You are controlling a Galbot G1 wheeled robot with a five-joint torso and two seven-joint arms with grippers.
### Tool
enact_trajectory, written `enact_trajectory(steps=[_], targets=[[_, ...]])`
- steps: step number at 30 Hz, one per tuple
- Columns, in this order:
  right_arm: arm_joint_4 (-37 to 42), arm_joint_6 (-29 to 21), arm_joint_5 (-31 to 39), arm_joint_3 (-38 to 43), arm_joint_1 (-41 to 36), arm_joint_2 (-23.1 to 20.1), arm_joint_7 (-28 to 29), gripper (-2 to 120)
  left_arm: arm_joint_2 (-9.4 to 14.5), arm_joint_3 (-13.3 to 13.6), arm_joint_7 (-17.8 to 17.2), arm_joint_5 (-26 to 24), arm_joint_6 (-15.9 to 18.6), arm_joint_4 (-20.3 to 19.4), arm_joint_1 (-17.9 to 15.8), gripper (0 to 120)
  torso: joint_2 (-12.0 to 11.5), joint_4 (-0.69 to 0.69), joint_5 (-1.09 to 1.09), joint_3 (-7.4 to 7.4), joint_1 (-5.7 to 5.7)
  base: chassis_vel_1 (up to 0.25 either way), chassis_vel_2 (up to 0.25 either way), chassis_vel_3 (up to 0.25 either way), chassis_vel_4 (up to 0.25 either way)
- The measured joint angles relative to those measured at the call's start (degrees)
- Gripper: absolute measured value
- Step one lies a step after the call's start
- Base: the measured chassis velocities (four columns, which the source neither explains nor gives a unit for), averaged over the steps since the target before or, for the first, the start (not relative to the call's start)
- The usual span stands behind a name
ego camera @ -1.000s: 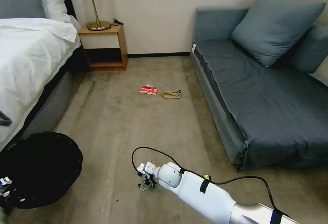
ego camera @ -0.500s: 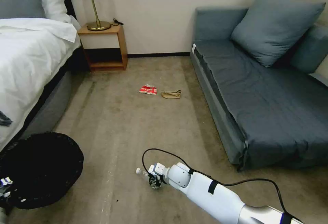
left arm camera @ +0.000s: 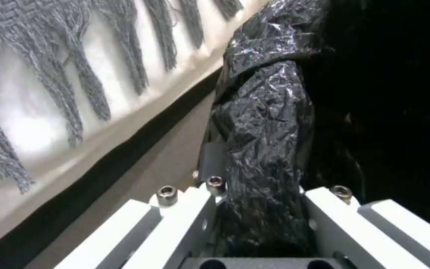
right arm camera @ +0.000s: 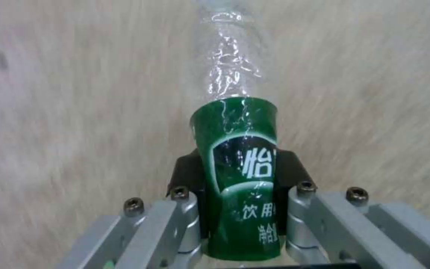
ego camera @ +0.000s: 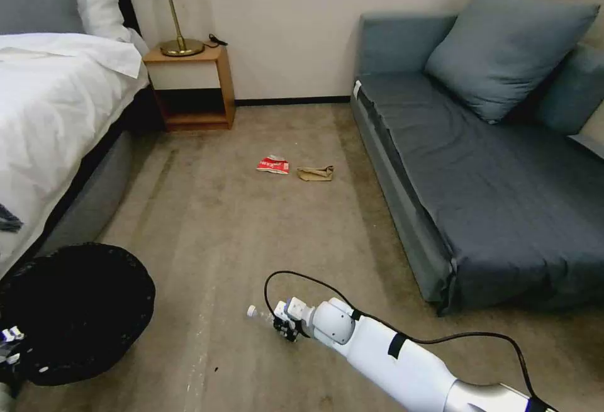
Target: Pick up the trash bin, then pick up the garbage on the floor and place it into the trash bin.
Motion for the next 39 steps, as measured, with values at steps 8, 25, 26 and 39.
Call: enact_trajectory(steps=[8,25,26,39], targets=[[14.09,0.38,11.7,4.14,1.17,-2.41,3.1,22,-0.4,1.99,0.35,0.9,-0.04,0.01,-1.25,3,0.0,0.0,0.0,0.0,0.0,0.0,0.0,0.0,0.0],[18.43,5.39,31.0,-8.14,13.23,5.47,3.93,22,-2.45,5.23,5.77,2.65,-1.35,2.34,-6.73,3,0.0,0.01,-0.02,0.0,0.0,0.0,0.0,0.0,0.0],[16.36,5.67,31.53,-8.44,14.12,7.67,3.84,22,-2.6,5.36,6.26,2.66,-1.56,2.71,-7.25,3,0.0,0.02,-0.02,0.0,0.0,0.0,0.0,0.0,0.0],[2.11,10.85,30.98,-9.85,16.71,17.0,4.82,22,-4.2,6.51,10.22,2.02,-2.3,3.29,-8.48,3,0.0,0.02,-0.02,0.0,0.0,0.0,0.0,0.0,0.0]])
